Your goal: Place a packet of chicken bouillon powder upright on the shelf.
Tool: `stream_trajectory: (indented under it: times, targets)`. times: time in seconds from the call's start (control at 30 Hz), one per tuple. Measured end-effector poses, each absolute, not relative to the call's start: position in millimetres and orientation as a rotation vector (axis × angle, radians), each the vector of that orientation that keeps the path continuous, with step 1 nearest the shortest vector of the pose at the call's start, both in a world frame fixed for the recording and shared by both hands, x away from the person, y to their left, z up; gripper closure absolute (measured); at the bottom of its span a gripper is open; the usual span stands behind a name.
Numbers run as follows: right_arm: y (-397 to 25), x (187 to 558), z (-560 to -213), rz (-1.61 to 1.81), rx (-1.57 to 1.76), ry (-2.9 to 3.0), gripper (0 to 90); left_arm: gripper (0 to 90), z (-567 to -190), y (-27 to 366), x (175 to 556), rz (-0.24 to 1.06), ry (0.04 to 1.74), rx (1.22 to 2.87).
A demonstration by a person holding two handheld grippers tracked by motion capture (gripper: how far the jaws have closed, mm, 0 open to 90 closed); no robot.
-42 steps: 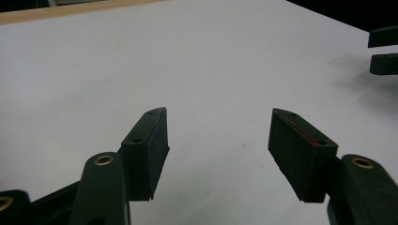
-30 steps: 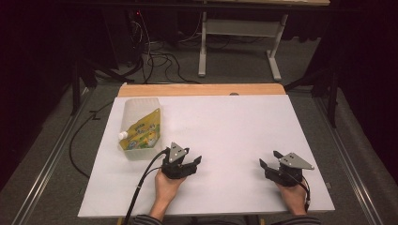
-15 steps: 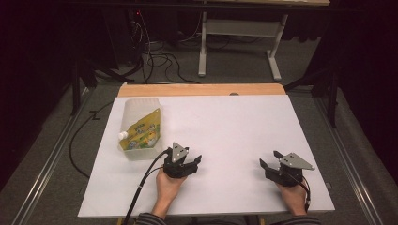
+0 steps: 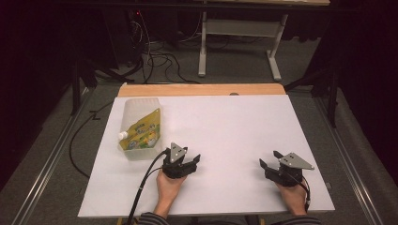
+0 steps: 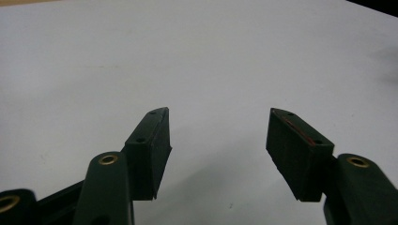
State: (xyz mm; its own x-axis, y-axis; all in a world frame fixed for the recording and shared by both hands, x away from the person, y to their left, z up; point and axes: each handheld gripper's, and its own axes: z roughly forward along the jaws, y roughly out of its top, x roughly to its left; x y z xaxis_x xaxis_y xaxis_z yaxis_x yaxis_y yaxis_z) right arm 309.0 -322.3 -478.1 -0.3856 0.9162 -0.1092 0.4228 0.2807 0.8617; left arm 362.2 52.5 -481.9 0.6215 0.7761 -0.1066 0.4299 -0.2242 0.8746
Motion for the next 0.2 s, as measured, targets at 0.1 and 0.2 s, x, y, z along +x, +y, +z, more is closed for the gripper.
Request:
stream_trajectory:
  times: [0.1, 0.2]
  targets:
    - [-321.9, 309.0, -478.2, 1.026, 1.203, 1.938, 34.8, 39.1, -481.9, 52.5, 362.3, 0.438, 0.966, 1.858]
    - [-321.7, 309.2, -478.2, 1.024, 1.205, 1.94, 34.9, 38.1, -481.9, 53.0, 362.6, 0.434, 0.967, 1.859]
